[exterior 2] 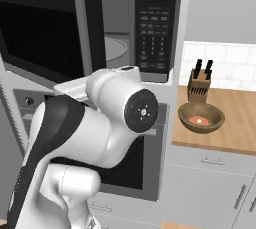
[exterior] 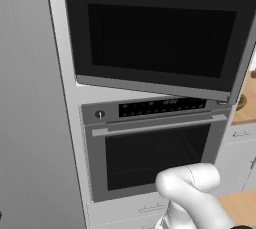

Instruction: Open the microwave, place the bowl with waffle inside the microwave, then close the microwave door and turn it on.

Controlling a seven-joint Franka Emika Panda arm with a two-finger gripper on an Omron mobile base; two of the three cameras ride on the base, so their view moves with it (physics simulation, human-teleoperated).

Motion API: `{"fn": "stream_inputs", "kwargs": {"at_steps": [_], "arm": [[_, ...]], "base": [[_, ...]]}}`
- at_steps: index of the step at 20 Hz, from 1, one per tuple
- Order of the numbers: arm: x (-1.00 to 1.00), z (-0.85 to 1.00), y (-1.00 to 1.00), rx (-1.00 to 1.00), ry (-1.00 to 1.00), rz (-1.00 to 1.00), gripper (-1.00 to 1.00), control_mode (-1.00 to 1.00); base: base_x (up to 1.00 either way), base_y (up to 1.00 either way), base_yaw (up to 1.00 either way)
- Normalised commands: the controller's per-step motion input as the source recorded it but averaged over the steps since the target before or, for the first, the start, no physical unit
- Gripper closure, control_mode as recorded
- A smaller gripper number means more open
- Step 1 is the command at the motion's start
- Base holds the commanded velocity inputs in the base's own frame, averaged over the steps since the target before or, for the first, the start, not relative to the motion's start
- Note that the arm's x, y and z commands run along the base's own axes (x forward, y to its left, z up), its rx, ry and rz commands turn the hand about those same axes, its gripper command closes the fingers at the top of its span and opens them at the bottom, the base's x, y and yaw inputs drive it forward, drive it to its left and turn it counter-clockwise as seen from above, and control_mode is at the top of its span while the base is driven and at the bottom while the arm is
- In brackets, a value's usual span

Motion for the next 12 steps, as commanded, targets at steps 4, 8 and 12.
{"fn": "stream_inputs", "kwargs": {"at_steps": [4,8,12], "arm": [[-0.93,-0.01,-0.7,-0.13,-0.1,0.29,-1.0,-1.0],[0.11,-0.15,-1.0,0.0,-0.02,0.13,-1.0,-1.0],[0.99,-0.29,-0.91,-0.11,0.01,0.0,-1.0,-1.0]], "base": [[0.0,0.0,0.0],[0.0,0.0,0.0],[0.0,0.0,0.0]]}}
